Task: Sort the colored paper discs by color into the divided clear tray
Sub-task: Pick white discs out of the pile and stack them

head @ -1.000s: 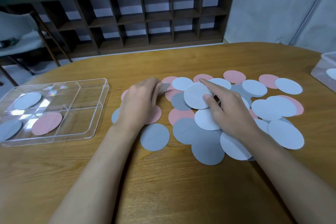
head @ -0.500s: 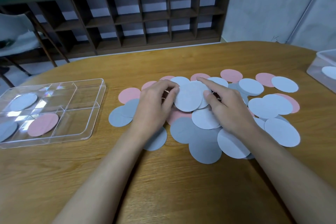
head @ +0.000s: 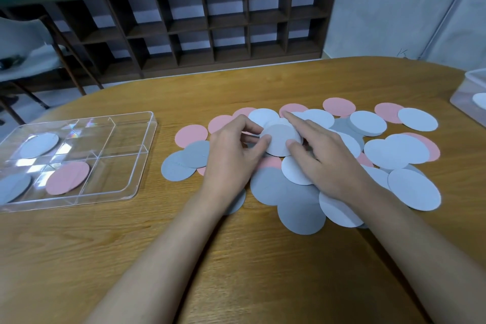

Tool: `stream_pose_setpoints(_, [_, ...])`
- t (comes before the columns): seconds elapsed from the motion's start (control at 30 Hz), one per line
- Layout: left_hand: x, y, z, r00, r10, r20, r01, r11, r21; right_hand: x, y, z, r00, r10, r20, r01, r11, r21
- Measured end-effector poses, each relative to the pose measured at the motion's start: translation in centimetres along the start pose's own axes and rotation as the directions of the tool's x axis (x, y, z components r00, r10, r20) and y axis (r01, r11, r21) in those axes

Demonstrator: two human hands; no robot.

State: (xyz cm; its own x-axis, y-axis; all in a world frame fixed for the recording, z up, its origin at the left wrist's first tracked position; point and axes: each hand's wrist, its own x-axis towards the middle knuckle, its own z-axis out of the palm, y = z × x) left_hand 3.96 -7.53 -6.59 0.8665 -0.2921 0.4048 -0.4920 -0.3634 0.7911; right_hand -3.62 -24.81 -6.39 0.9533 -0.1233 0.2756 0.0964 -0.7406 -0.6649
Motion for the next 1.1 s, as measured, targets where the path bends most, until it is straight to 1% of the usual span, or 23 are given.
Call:
stream_pose_setpoints(0.07, [0.0,0.0,0.0,1.0,-0.013,-0.001,0.013,1.0,-0.002,0.0,0.0,0.1,1.0,-0.017,0.026,0.019,0.996,-0.092])
stream_pose_setpoints(0.13, [0.0,0.1,0.0,1.0,-0.012,0.007,0.013,1.0,-0.007,0.2,0.2,0.0,0.999,-0.03,0.011,0.032,0.989,-0.142])
stream_pose_setpoints(0.27, [-0.2,0.2,0.0,0.999,0.041,0.025,-0.042,0.999,0.024,0.4,0.4,-0.4,0.997,-0.053,-0.053,0.05,0.997,-0.054])
stream_pose_setpoints(0.37, [-0.5,0.5,0.1,0.993,0.12,0.023,-0.122,0.986,0.11,0.3,1.1,-1.5,0.997,-0.004,-0.079,0.004,1.0,0.001])
stream_pose_setpoints(0.4, [-0.6,0.6,0.2,0.989,0.137,0.061,-0.143,0.983,0.118,0.3,1.4,-2.0,0.996,0.023,-0.085,-0.022,1.0,0.016])
stream_pose_setpoints(0.43, [-0.7,0.7,0.2,0.979,0.15,0.136,-0.164,0.981,0.106,0.3,1.6,-2.6,0.995,0.048,-0.088,-0.045,0.998,0.04])
stream_pose_setpoints(0.47, [-0.8,0.8,0.3,0.957,0.164,0.238,-0.192,0.976,0.098,0.2,1.9,-3.1,0.994,0.068,-0.09,-0.061,0.995,0.074])
stream_pose_setpoints(0.53, [-1.3,0.7,0.8,0.885,0.196,0.421,-0.264,0.958,0.109,0.3,2.5,-4.0,0.992,0.084,-0.091,-0.073,0.99,0.118])
stream_pose_setpoints(0.57, [-1.4,0.5,1.1,0.858,0.199,0.474,-0.288,0.949,0.124,0.4,2.7,-4.4,0.993,0.081,-0.089,-0.07,0.99,0.121])
stream_pose_setpoints(0.6, [-1.5,0.3,1.3,0.845,0.198,0.497,-0.301,0.944,0.135,0.5,3.0,-4.7,0.994,0.074,-0.083,-0.064,0.991,0.115])
stream_pose_setpoints(0.7, [-1.4,0.0,1.4,0.848,0.219,0.483,-0.321,0.937,0.139,0.1,3.6,-4.9,0.996,0.053,-0.074,-0.046,0.996,0.082])
stream_pose_setpoints(0.8, [-1.3,0.0,1.2,0.851,0.24,0.467,-0.343,0.927,0.149,-0.5,3.6,-4.4,0.994,0.036,-0.106,-0.023,0.993,0.117])
stream_pose_setpoints(0.9, [-1.1,0.1,0.8,0.865,0.238,0.441,-0.319,0.94,0.119,-0.5,3.3,-4.0,0.99,0.011,-0.142,0.013,0.986,0.165])
stream_pose_setpoints(0.97, [-1.0,0.2,0.6,0.864,0.25,0.438,-0.323,0.941,0.1,-0.4,3.4,-3.7,0.99,0.007,-0.142,0.018,0.985,0.174])
stream_pose_setpoints(1.03, [-1.1,0.4,0.5,0.857,0.318,0.406,-0.39,0.915,0.107,-0.3,3.7,-3.4,0.992,0.014,-0.122,0.005,0.989,0.149])
stream_pose_setpoints(1.1, [-1.1,0.6,0.4,0.856,0.389,0.341,-0.46,0.873,0.16,0.0,4.0,-3.3,0.994,0.024,-0.109,-0.008,0.99,0.141])
